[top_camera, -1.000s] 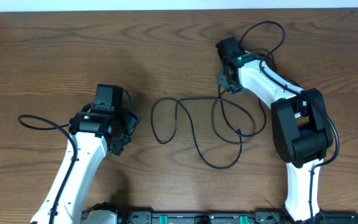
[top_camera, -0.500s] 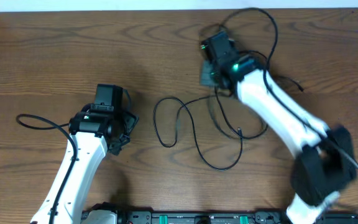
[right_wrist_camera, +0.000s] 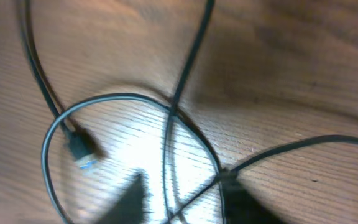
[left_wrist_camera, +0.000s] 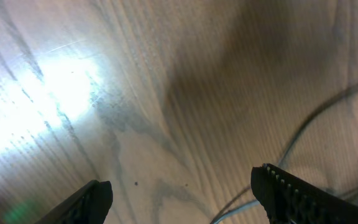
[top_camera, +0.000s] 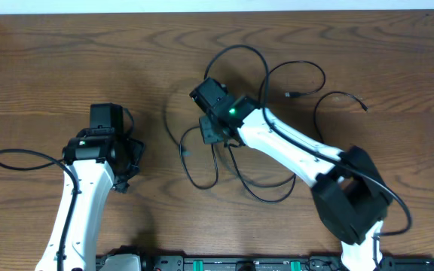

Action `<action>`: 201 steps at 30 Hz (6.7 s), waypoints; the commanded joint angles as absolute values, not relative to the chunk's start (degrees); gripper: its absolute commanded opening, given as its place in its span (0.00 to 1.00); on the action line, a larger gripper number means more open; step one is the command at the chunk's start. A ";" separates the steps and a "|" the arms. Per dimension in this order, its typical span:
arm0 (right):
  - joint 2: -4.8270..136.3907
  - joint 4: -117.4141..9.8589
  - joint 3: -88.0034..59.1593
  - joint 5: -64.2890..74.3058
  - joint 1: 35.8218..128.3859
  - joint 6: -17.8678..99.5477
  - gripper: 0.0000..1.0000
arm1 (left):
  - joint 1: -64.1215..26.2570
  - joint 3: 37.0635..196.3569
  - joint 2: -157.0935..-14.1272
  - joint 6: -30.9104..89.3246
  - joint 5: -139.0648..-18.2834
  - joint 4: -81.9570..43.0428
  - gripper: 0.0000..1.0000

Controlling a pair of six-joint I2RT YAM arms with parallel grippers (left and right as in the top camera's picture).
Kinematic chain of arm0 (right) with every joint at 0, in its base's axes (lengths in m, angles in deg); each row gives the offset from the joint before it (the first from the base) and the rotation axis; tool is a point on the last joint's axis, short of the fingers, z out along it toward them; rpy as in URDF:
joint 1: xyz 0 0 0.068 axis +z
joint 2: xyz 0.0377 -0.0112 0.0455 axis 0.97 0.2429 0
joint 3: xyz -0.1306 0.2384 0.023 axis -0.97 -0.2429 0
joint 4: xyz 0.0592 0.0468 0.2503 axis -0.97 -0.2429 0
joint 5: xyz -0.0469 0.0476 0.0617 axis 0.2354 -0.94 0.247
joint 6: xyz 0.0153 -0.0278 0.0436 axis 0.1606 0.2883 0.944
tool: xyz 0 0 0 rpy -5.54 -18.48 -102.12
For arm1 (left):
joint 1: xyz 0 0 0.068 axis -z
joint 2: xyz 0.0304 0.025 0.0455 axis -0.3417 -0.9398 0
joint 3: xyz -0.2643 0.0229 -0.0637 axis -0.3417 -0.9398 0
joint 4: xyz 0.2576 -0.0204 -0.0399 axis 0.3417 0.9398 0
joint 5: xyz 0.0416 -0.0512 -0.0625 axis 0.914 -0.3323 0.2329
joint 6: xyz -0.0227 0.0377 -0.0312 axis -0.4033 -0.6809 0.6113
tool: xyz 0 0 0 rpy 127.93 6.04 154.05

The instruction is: Untangle cables

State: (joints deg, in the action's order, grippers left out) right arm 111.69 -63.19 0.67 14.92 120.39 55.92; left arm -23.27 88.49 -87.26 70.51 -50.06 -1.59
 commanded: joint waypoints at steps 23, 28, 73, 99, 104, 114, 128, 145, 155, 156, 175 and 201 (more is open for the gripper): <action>114.01 -65.31 0.80 15.73 102.73 47.66 0.72 | -23.51 88.32 -86.93 69.57 -52.58 -1.02 0.77; 117.13 -66.47 0.80 16.76 102.66 50.68 0.62 | -23.51 88.32 -86.93 69.54 -52.58 -0.85 0.77; 114.91 -71.36 9.74 13.37 77.59 56.27 0.99 | -23.51 88.32 -86.93 72.58 -52.56 -0.15 0.77; 119.69 -56.30 4.04 34.57 89.50 80.66 0.99 | -23.51 88.32 -86.93 72.12 -52.51 -0.12 0.77; 121.86 -55.49 4.04 34.64 88.41 80.69 0.99 | -23.51 88.32 -86.93 72.12 -52.53 -0.12 0.77; 125.37 -53.09 4.04 34.37 85.63 79.92 0.96 | -23.51 88.32 -86.95 72.12 -52.53 -0.12 0.77; 133.46 -41.29 4.06 34.64 78.38 64.07 0.01 | -23.51 88.32 -86.95 72.15 -52.53 -0.15 0.77; 133.66 -21.22 7.45 19.66 49.57 41.26 0.01 | -23.51 88.32 -86.93 72.17 -52.56 -0.15 0.77; 130.71 -41.53 25.04 14.64 51.65 36.10 0.99 | -23.51 88.32 -86.93 72.15 -52.58 0.09 0.77; 129.94 -44.56 26.75 13.94 52.02 36.08 0.99 | -23.49 88.32 -86.93 72.15 -52.60 0.14 0.77; 123.60 -78.05 15.64 15.66 66.77 23.22 0.83 | -23.51 88.32 -86.93 72.12 -52.53 0.09 0.77; 124.78 -69.07 12.43 12.10 59.38 16.56 0.01 | -23.51 88.32 -86.93 72.17 -52.58 0.12 0.77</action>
